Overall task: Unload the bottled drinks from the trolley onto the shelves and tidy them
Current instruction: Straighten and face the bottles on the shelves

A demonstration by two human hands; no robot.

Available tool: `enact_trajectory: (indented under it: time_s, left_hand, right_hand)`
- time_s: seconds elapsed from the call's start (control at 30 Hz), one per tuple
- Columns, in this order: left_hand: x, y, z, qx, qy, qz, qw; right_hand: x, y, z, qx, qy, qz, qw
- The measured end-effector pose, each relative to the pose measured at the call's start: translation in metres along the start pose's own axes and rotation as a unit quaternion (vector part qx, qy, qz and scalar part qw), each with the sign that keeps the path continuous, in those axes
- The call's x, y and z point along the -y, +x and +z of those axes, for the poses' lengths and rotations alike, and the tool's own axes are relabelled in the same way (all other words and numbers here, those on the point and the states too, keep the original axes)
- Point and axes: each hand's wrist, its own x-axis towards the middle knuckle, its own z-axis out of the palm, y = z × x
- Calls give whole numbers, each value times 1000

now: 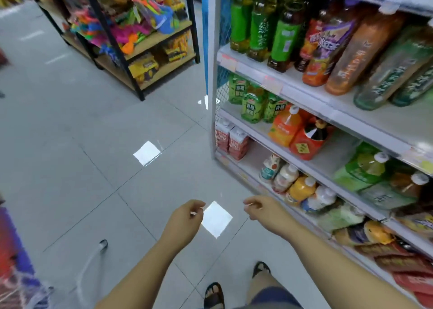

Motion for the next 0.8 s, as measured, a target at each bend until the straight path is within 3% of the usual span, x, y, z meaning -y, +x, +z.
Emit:
enact_trajectory:
  time_s: [0.17, 0.5, 0.8]
  left_hand:
    - [-28, 64, -15, 18, -1, 32, 999]
    - [-178, 198, -66, 19, -28, 175, 984]
    - [-218, 308, -121, 55, -14, 239, 969]
  right_hand:
    - [30, 47, -26, -22, 1, 6, 1000]
    - [103, 133, -131, -140, -4, -8, 990]
    - [202, 201, -154, -268, 44, -59, 961]
